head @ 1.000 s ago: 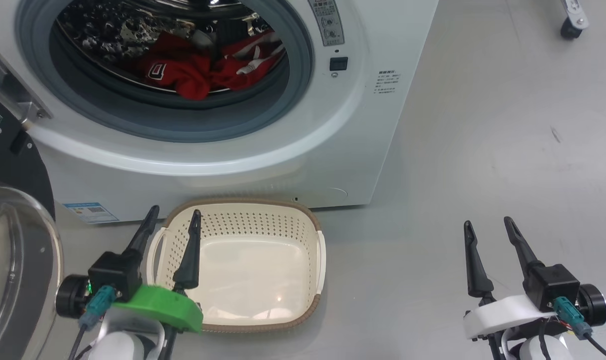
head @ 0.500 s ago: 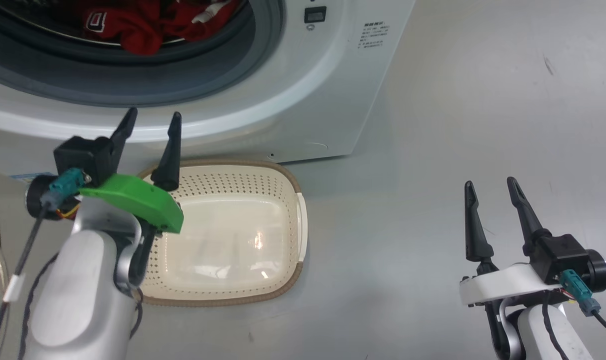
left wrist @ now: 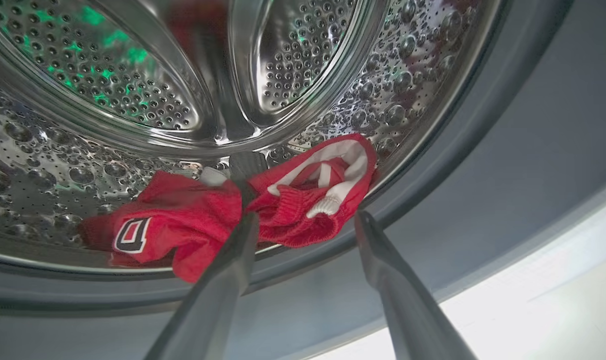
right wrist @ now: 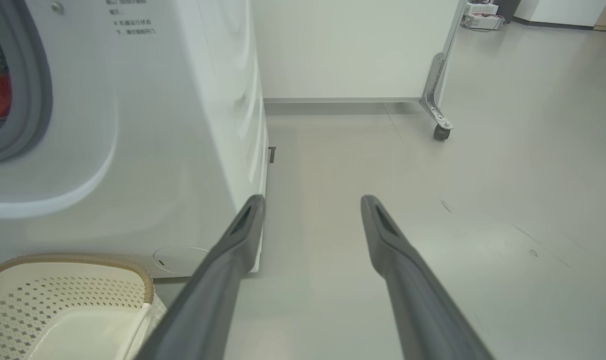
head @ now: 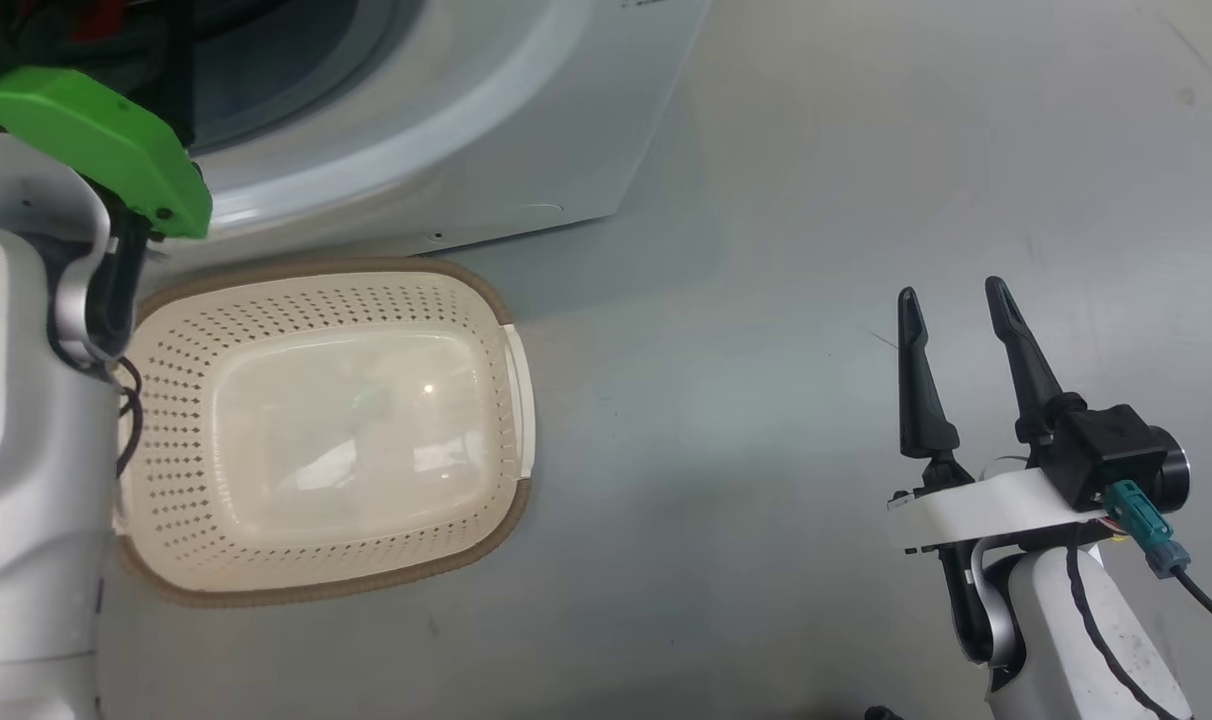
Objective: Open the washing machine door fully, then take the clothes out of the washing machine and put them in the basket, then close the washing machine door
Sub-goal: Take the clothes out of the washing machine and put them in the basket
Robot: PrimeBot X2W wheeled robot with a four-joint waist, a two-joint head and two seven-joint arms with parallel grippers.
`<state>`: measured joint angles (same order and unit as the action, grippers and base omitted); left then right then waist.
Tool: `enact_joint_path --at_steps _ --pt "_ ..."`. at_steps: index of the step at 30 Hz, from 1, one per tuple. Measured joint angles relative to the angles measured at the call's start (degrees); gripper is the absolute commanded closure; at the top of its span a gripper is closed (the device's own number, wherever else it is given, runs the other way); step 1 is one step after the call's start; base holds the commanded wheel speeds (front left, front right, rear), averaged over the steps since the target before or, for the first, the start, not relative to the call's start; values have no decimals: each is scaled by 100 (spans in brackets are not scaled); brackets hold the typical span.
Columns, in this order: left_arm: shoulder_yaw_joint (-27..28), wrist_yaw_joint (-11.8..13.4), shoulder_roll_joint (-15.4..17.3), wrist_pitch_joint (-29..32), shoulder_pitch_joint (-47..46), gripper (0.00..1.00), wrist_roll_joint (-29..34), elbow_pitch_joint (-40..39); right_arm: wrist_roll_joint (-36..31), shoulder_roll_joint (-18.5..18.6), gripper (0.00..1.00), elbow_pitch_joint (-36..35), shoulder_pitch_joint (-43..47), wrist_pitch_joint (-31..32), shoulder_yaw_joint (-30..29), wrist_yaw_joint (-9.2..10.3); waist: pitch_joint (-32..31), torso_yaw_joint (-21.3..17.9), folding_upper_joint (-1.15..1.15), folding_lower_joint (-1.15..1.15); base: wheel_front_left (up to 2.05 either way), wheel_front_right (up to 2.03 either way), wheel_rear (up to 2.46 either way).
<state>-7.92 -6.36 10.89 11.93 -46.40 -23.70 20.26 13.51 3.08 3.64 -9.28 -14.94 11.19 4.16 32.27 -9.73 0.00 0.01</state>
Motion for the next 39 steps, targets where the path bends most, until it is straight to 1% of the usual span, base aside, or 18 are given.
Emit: enact_joint_path --at_steps 5,7,13,21,22,23,25,27,33,35,39 --pt "-3 -10 227 297 -398 0 -2 312 104 -32 0 68 -70 0 79 -4 178 -324 0 -1 0 0 0" --pt "-1 -49 335 416 -558 0 -2 426 125 -36 0 77 -86 0 111 -4 242 -449 0 0 0 0 0" --pt "11 -51 627 620 -911 0 0 748 222 -55 0 130 -87 0 164 -2 417 -779 0 0 0 0 0" --pt "-29 -52 654 673 -1179 0 2 1137 393 -59 0 126 -93 0 171 9 589 -996 0 0 0 0 0" --pt "-26 -52 655 673 -1198 7 3 1184 408 -59 0 124 -99 0 179 9 603 -1010 0 0 0 0 0" --pt "-25 -52 689 672 -1226 53 10 1218 413 -59 0 122 -108 0 187 10 615 -1021 0 -1 0 0 0" --pt "-23 -52 754 672 -1310 100 19 1301 415 -67 0 102 -124 0 209 11 636 -1037 0 -1 0 0 0" --pt "-26 -52 754 667 -1374 100 26 1386 441 -73 0 98 -136 0 213 55 654 -1043 0 -1 0 0 0" --pt "-137 -52 748 611 -1491 100 119 1558 456 -76 0 76 -153 0 190 65 688 -1014 0 -1 0 0 0" --pt "-172 -52 708 579 -1543 100 120 1595 456 -75 0 45 -186 0 136 105 699 -977 0 -1 0 0 0" --pt "-205 -52 626 399 -1605 100 120 1622 454 -76 0 32 -224 0 104 105 720 -877 0 -1 0 0 0"
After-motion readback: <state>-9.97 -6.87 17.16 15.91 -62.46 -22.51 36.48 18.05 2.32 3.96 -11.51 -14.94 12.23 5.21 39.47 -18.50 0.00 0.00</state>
